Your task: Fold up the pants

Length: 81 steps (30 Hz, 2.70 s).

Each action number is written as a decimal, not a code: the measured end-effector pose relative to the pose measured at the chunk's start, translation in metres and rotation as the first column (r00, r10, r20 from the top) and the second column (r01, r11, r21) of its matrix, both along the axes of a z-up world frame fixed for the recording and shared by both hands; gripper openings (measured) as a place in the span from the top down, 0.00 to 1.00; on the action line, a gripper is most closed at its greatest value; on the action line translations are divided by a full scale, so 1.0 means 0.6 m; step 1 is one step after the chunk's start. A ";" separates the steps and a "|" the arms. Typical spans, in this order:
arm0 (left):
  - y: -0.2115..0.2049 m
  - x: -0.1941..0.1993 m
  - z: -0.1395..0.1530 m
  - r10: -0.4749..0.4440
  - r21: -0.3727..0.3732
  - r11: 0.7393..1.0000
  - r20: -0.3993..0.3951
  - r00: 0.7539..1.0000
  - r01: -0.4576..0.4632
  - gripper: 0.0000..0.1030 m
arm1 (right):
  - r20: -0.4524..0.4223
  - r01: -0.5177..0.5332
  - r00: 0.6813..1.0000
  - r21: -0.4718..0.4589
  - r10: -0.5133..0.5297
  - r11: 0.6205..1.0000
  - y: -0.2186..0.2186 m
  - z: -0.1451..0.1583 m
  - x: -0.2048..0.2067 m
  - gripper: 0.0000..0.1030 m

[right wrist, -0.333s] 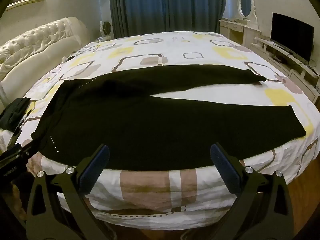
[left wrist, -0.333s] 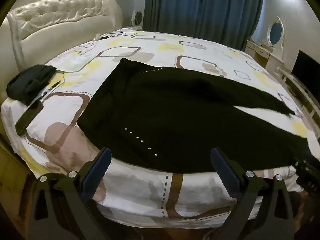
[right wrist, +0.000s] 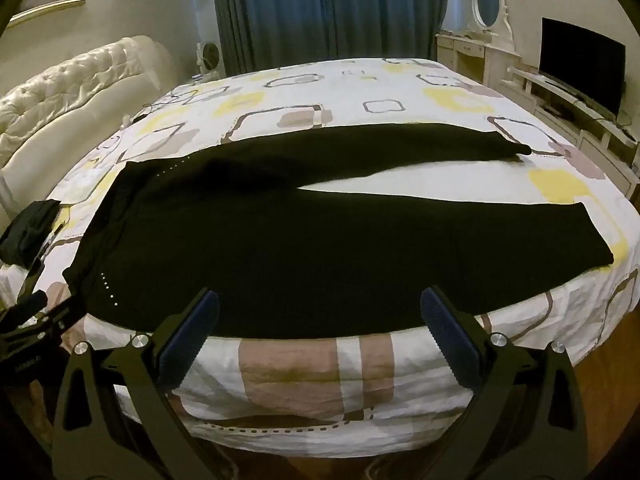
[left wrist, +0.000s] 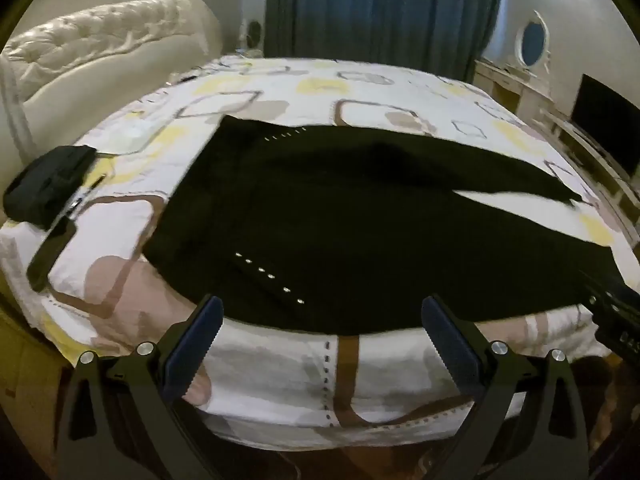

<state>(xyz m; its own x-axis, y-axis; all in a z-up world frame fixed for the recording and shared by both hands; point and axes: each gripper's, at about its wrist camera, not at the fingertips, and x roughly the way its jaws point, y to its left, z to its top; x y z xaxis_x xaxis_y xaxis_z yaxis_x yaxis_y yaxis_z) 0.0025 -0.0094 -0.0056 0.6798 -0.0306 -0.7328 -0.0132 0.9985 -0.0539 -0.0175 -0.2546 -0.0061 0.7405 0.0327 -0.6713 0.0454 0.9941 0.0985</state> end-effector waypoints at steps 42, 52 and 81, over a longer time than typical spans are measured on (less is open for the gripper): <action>0.007 0.007 -0.008 -0.009 0.012 1.000 -0.001 1.000 0.009 0.04 | -0.032 -0.008 0.999 0.014 0.008 1.000 0.007 -0.008 0.004 0.02; 0.040 0.063 -0.013 -0.020 0.046 0.999 -0.035 0.999 0.022 0.04 | -0.058 -0.014 0.998 0.005 0.014 1.000 0.016 -0.025 0.007 0.02; 0.282 0.603 -0.096 -0.025 -0.070 0.997 -0.216 0.976 0.010 0.04 | -0.276 -0.063 0.959 0.036 0.070 0.997 0.039 -0.098 0.150 0.02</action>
